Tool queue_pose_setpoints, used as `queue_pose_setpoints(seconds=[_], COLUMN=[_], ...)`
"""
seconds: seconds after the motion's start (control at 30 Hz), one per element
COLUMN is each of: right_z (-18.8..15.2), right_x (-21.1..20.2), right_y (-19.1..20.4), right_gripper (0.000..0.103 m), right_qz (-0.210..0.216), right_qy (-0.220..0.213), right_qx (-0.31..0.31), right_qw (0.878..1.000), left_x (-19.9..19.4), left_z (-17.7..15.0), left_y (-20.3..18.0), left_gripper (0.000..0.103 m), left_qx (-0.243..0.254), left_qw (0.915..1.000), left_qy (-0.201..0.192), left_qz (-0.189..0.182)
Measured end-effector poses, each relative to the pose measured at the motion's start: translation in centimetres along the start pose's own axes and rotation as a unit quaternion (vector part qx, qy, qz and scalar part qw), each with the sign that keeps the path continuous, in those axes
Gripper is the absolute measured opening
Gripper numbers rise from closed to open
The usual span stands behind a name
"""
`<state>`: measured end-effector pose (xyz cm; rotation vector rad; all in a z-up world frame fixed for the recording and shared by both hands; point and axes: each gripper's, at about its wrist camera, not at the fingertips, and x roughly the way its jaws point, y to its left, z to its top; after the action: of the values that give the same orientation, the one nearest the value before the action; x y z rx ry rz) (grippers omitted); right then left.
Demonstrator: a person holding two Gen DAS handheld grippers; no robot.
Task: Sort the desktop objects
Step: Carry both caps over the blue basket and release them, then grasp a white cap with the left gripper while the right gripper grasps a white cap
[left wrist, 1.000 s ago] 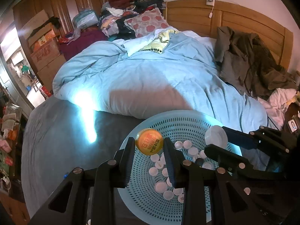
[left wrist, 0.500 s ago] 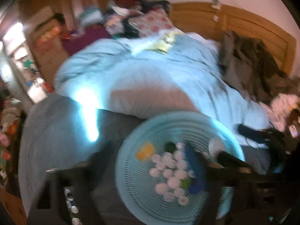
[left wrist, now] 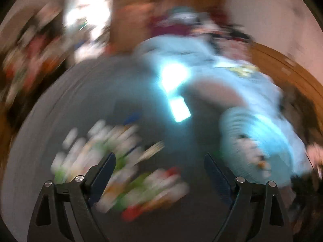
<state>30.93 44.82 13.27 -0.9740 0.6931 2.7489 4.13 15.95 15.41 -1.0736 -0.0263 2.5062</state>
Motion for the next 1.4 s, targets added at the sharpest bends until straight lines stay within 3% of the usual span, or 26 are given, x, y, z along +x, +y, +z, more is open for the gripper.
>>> queue_pose_setpoints(seconds=[0.03,0.1,0.27,0.47,0.7,0.77,0.9,1.07,1.2,1.4], right_z=[-1.3,-4.3,-7.5,-8.0,-7.6,-7.2,-7.1,-6.4,-4.1,-1.1], right_x=[0.7,3.1,6.9,10.7,13.7,14.4,15.2,17.9,21.5,27.3], right_y=[0.7,2.5,7.0,8.5,8.3,8.7,9.7,11.9,13.8,16.1], right_gripper=[0.064,0.064,0.064,0.064,0.064,0.064,0.05,0.05,0.047,0.046], right_qz=[0.008,0.016,0.021,0.009,-0.017,-0.018,-0.011,0.005,0.018,-0.003], right_qy=[0.019,0.057,0.092,0.112,0.122,0.125,0.12,0.124,0.112,0.111], right_qx=[-0.004,-0.024,-0.099,-0.121,-0.107,-0.108,-0.118,-0.138,-0.154,-0.185], right_qw=[1.0,0.998,0.991,0.986,0.987,0.986,0.986,0.983,0.981,0.976], left_x=[0.2,0.8,2.3,5.5,9.3,9.5,7.7,6.4,6.7,6.9], left_z=[-2.5,-6.2,-11.6,-10.4,-9.0,-8.9,-9.5,-11.8,-11.8,-11.9], left_y=[4.1,8.4,10.5,7.2,7.0,7.2,8.0,9.4,9.1,9.7], left_gripper=[0.086,0.08,0.068,0.05,0.046,0.031,0.031,0.031,0.031,0.031], left_qx=[-0.032,-0.057,-0.044,-0.001,0.008,0.005,-0.019,-0.038,-0.027,-0.037], left_qw=[0.9988,0.9947,0.9929,0.9966,0.9961,0.9964,0.9979,0.9981,0.9986,0.9985], left_qy=[0.017,0.046,0.077,0.072,0.085,0.082,0.06,0.045,0.039,0.039], left_qz=[0.033,0.073,0.08,0.04,0.022,0.02,0.014,0.017,0.025,0.012])
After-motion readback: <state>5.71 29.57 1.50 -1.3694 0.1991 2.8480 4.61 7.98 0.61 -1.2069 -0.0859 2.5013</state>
